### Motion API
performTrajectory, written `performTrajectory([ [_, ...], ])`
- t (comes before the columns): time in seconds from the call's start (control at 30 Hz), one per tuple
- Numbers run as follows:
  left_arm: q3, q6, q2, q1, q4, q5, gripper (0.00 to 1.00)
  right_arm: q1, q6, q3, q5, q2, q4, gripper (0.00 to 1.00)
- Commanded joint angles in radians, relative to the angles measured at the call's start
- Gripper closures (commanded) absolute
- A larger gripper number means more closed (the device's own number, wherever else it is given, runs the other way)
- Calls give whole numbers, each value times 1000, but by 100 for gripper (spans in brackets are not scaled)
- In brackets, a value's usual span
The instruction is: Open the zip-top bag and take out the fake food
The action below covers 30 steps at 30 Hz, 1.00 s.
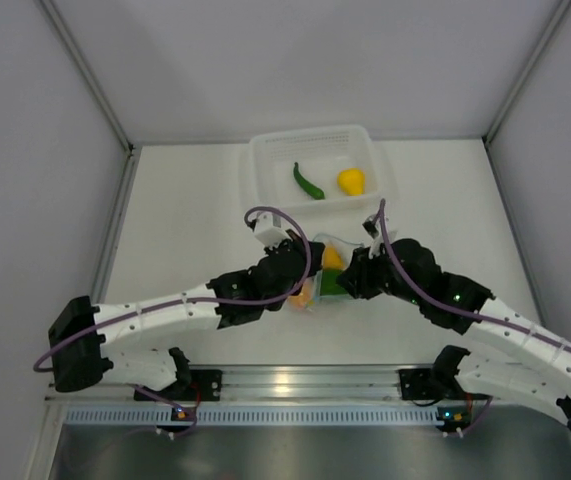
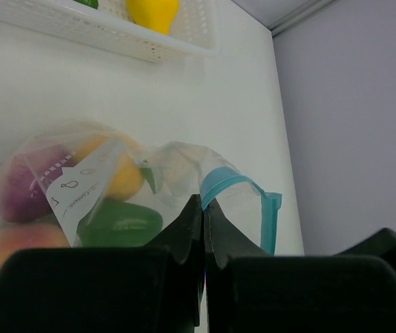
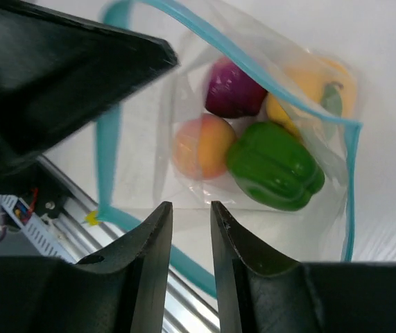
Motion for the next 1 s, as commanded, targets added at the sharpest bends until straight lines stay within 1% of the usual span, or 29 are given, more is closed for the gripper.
performTrajectory([
  [0.0,56,-38,13,-2,35,29,100,13,99,-78,104,12,134,70],
  [0.13,74,-47,35,-2,61,67,100,11,195,-137,249,61,162,65],
  [0.27,92,-47,64,-11,72,75,100,13,290,-169,300,82,231,65],
  [0.37,91,-56,92,-16,87,81,100,11,370,-210,323,79,313,64],
  [0.43,83,-55,107,-19,98,81,100,11,424,-241,365,90,333,61],
  [0.47,82,-55,112,-22,104,83,100,11,438,-250,378,96,353,57],
  [0.57,83,-24,131,-24,105,87,100,11,375,-255,383,150,354,53],
  [0.67,74,22,135,-24,105,89,100,13,251,-239,349,207,343,49],
  [0.7,71,34,135,-24,105,89,100,11,186,-253,317,219,372,48],
  [0.73,66,46,130,-24,105,89,100,13,156,-259,308,225,379,48],
  [0.83,39,72,113,-24,105,87,100,13,67,-298,282,211,418,47],
  [0.87,34,86,109,-24,105,90,100,11,1,-307,264,207,453,45],
  [0.9,30,103,107,-24,104,93,100,11,-33,-318,215,193,465,45],
  [0.97,25,143,101,-22,104,107,100,11,-114,-315,176,182,459,45],
])
